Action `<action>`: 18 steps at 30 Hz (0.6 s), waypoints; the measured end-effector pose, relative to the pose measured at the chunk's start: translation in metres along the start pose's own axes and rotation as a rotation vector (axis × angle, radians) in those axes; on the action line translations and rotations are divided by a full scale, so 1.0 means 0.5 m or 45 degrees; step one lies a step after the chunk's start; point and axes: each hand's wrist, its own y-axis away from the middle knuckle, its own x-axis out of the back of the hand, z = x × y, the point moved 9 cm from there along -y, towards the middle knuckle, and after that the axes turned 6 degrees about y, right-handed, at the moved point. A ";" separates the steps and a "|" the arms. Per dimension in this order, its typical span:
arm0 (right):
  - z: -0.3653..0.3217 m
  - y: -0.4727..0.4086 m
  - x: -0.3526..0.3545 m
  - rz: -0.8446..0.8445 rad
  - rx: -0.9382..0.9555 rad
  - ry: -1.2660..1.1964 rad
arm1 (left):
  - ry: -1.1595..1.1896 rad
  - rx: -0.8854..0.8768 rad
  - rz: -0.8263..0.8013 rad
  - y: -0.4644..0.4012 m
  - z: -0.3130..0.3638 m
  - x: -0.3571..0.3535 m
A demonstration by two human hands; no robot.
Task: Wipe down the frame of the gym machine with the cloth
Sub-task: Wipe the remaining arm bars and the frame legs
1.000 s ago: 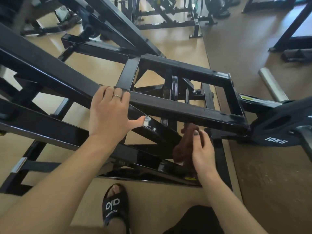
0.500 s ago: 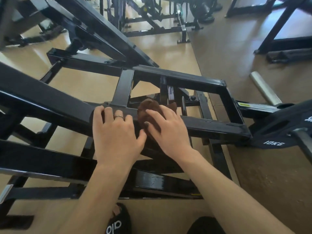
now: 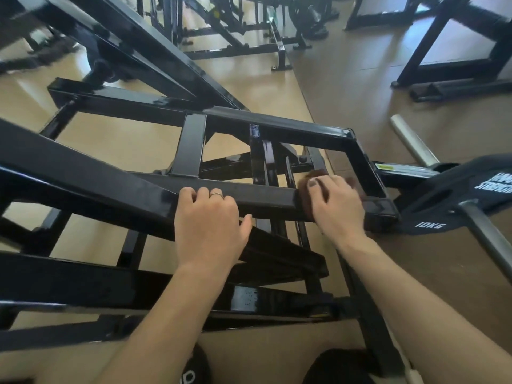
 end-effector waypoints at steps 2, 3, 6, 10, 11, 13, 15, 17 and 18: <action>-0.142 0.023 -0.045 -0.049 0.216 -0.044 | -0.002 0.008 0.007 -0.001 -0.002 -0.002; -0.199 0.037 -0.061 -0.050 0.304 -0.049 | 0.000 0.016 0.011 0.001 -0.003 -0.002; -0.257 0.049 -0.078 -0.041 0.442 -0.042 | 0.003 0.026 0.062 0.003 -0.005 0.005; -0.142 0.041 -0.041 -0.028 0.462 -0.009 | -0.030 0.028 0.009 0.003 -0.002 0.001; -0.083 0.032 -0.023 -0.007 0.381 0.004 | -0.034 0.027 0.006 0.002 -0.002 0.001; 0.057 0.008 0.027 0.028 0.154 0.033 | -0.009 0.039 0.022 0.002 -0.003 0.004; 0.178 -0.008 0.077 0.030 -0.085 0.072 | 0.023 0.051 0.061 0.001 -0.003 0.006; 0.226 -0.015 0.090 0.012 -0.239 0.090 | 0.030 0.064 0.077 0.000 -0.003 0.004; 0.225 -0.018 0.087 0.026 -0.285 0.100 | 0.027 0.062 0.080 -0.001 -0.004 0.002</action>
